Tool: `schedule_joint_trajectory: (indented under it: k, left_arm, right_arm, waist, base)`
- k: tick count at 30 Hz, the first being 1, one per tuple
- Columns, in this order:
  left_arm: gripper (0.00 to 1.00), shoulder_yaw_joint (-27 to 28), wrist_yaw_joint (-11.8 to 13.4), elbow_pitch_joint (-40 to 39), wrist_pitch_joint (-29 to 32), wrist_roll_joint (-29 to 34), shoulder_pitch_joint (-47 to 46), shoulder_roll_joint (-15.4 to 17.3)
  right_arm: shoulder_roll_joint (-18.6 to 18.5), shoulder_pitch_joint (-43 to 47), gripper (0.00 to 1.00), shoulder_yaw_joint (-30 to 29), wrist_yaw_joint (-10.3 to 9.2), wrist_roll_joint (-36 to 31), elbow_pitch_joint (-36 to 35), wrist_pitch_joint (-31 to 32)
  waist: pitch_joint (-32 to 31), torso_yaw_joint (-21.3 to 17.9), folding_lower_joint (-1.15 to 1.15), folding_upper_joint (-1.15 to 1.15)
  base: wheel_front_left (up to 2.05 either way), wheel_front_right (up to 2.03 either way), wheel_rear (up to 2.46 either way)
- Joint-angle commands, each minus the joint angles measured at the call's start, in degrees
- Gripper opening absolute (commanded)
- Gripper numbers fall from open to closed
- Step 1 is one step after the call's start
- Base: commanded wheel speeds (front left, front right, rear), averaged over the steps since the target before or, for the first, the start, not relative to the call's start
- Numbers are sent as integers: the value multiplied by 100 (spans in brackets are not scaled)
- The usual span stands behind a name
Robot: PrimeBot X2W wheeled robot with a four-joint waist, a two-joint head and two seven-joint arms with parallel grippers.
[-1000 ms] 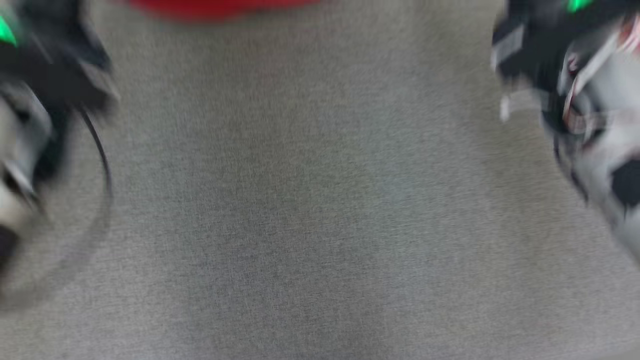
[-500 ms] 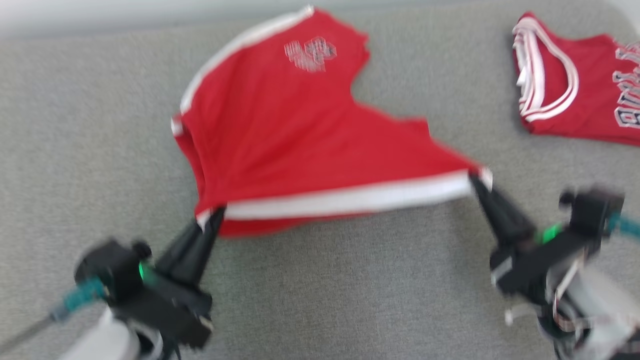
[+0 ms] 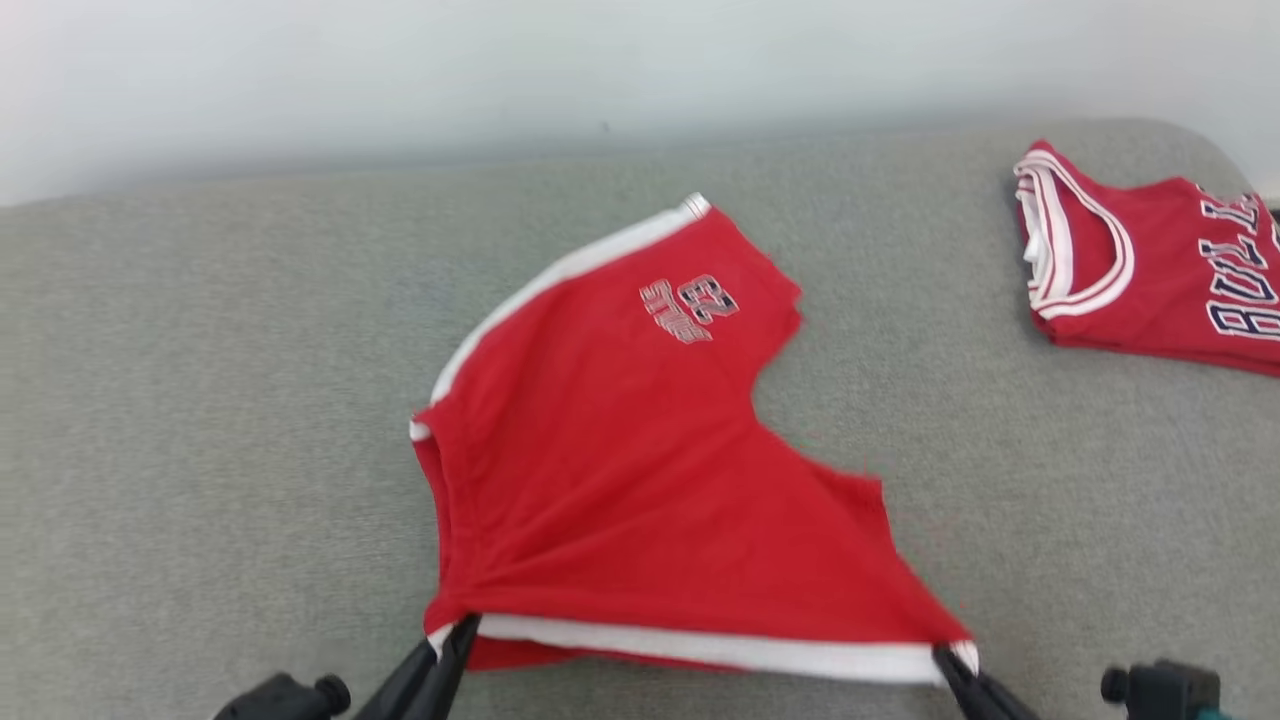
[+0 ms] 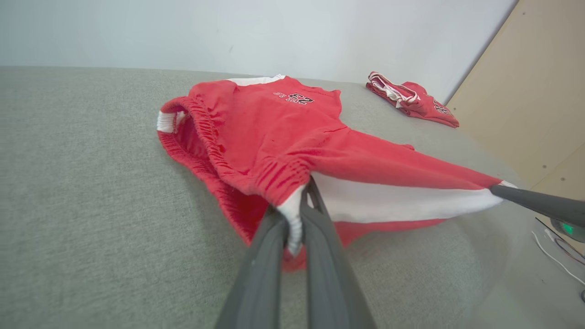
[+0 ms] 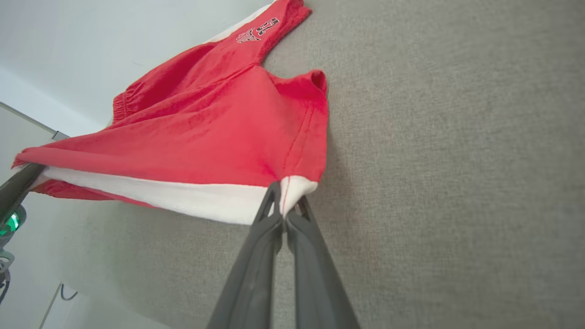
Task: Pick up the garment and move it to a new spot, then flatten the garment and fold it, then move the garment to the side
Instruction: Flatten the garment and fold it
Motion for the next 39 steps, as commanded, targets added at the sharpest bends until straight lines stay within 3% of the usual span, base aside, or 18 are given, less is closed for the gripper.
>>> schedule_joint_trajectory:
  k: [1,11,15,20,30,39]
  left_arm:
    - [0,51,-34,-40,-17,101,238,-71]
    - [0,109,-126,-6,-17,335,666,-123]
    - [0,124,-153,-22,-17,381,587,-233]
    - [0,139,-201,-21,-17,254,308,-401]
    - [0,-101,-241,443,-15,125,-933,-729]
    - [0,-246,-239,1466,-16,-159,-2281,-1299]
  right_arm:
    - [118,388,0,-241,-18,-170,-229,168]
    - [844,1627,0,-1308,-18,-645,-1184,974]
    - [1055,1494,0,-1695,-18,-824,-1463,1180]
    - [1042,793,0,-2086,-18,-879,-1443,1380]
    - [588,-1478,0,-1964,-18,-1167,-271,1554]
    - [541,-3688,0,-1364,-18,-1445,1649,1538]
  waist:
    - [-221,199,1,1]
    - [-343,327,1,1]
    - [-327,362,1,1]
    - [-296,450,1,1]
    - [74,947,1,1]
    - [659,1464,1,1]
  base:
    - [0,0,0]
    - [0,0,0]
    - [0,0,0]
    - [0,0,0]
    - [0,0,0]
    - [0,0,0]
